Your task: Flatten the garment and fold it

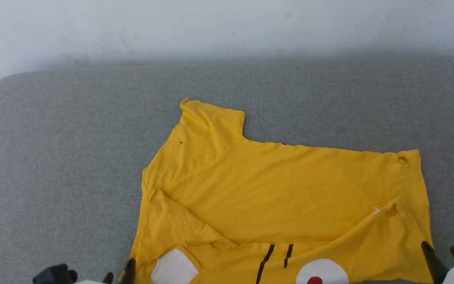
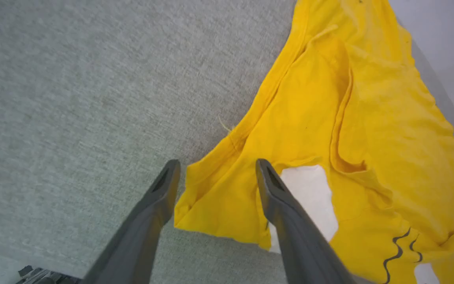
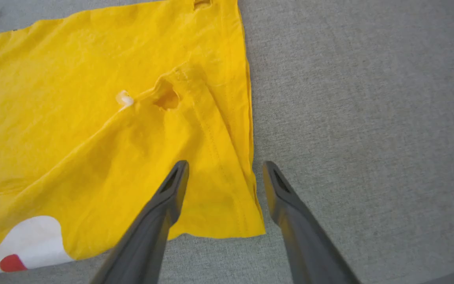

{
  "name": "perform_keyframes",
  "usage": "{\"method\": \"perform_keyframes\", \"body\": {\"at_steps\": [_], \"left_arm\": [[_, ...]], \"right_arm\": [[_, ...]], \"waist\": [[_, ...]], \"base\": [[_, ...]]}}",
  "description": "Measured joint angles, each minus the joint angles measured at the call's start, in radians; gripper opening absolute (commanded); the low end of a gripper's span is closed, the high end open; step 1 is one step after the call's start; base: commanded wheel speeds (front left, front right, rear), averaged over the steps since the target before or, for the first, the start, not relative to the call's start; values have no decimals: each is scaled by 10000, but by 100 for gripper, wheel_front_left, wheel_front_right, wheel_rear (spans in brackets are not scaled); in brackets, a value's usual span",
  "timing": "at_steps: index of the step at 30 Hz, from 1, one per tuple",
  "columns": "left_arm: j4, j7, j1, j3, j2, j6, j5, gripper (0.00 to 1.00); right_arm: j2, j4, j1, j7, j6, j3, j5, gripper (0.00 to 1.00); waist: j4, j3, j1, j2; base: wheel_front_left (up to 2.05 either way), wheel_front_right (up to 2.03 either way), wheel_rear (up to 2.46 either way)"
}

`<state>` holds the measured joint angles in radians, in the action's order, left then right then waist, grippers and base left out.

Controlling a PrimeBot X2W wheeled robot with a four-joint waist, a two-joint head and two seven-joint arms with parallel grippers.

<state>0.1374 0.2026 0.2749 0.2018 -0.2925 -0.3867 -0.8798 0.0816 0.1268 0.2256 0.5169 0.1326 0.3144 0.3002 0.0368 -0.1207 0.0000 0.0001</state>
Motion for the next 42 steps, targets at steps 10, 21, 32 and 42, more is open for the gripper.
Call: {"method": "perform_keyframes", "body": {"at_steps": [10,21,32,42], "left_arm": [[2382,-1501,-2212,-1333,-1193,54,1406,100],[608,341,-8541,535,-2326,1701,2598,100],[-2266,3095,-11640,2163,-2219,3419,2178,100],[-3415,4383,-12000,2579,-2362,3225,2201,100]], "right_arm": [[278,1739,-1029,-1352,-2,121,-196,100],[171,2111,-2556,-2207,-2,-686,-460,100],[151,1707,-3166,-2499,-2,-1197,-443,100],[151,1352,-3464,-2637,-2,-1430,-430,100]], "waist": [[-231,-615,1,0],[-525,-2209,4,-2],[-939,-3830,4,-2],[-1474,-4675,2,-2]], "base": [[0,0,0],[0,0,0],[0,0,0],[0,0,0]]}}
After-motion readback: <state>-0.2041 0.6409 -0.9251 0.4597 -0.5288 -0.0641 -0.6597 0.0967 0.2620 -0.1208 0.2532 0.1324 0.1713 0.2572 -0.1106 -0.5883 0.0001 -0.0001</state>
